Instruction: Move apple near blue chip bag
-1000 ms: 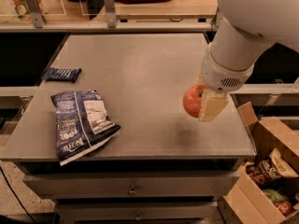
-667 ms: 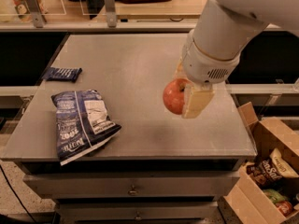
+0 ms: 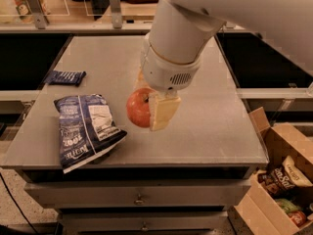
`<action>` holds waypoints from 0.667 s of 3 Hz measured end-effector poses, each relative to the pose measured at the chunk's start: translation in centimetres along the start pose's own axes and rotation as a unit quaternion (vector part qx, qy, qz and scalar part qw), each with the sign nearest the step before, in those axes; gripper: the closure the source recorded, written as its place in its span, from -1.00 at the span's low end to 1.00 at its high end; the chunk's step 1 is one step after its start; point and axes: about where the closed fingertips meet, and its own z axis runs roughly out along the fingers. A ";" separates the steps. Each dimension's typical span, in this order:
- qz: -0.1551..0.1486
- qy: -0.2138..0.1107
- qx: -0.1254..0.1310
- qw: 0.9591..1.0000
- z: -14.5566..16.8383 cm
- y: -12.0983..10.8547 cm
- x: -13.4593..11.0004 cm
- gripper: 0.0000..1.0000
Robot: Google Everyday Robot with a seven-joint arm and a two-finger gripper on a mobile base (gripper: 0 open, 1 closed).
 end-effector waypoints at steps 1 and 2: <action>-0.014 -0.008 -0.020 1.000 2.5 -0.2 -2.1 1.00; -0.019 -0.011 -0.038 0.999 5.1 -0.4 -3.7 1.00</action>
Offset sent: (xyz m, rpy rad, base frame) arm -0.0020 0.0753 -0.0736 -0.0268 0.1189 0.0802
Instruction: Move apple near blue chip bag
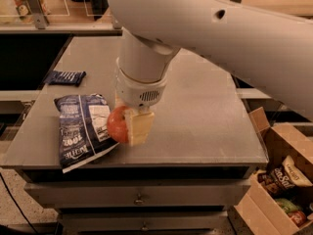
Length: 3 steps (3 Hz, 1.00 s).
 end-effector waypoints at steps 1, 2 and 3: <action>0.019 0.002 -0.008 1.000 1.4 -0.2 0.6 1.00; 0.044 0.004 -0.009 0.999 1.9 -1.0 2.2 1.00; 0.063 0.007 -0.010 0.998 2.8 -2.3 3.3 1.00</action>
Offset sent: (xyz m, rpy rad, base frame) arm 0.0404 -0.0239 -0.0305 -0.0076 0.0552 -0.1457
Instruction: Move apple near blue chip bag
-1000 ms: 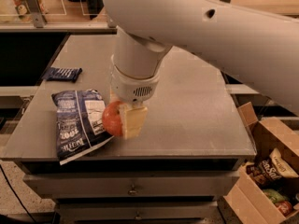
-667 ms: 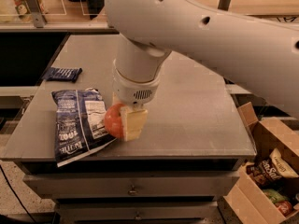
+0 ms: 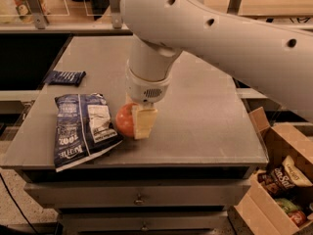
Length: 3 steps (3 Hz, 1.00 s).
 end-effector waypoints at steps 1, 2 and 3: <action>0.015 -0.001 0.005 1.000 0.5 -1.1 0.5 0.62; 0.020 0.001 0.011 1.000 0.7 -1.5 0.6 0.16; 0.020 -0.003 0.015 1.000 0.7 -1.6 0.3 -0.30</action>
Offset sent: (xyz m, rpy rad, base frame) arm 0.0223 -0.0002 -0.0090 0.0087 -0.0218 -0.0639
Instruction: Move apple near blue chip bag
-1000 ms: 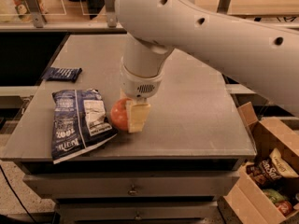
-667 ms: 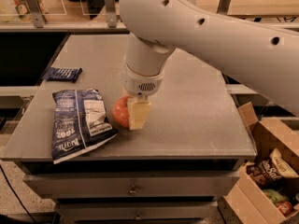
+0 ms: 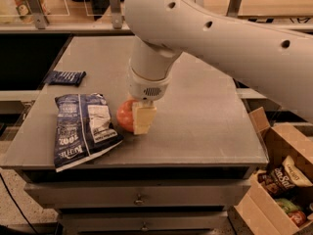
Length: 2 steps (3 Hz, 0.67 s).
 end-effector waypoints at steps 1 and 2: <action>-0.003 -0.003 -0.001 1.000 -0.2 0.0 -0.2 -0.74; -0.003 -0.002 -0.001 1.000 -0.1 0.1 -0.3 -1.00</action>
Offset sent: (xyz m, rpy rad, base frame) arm -0.0008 0.0014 0.0019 0.0040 0.0017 0.0059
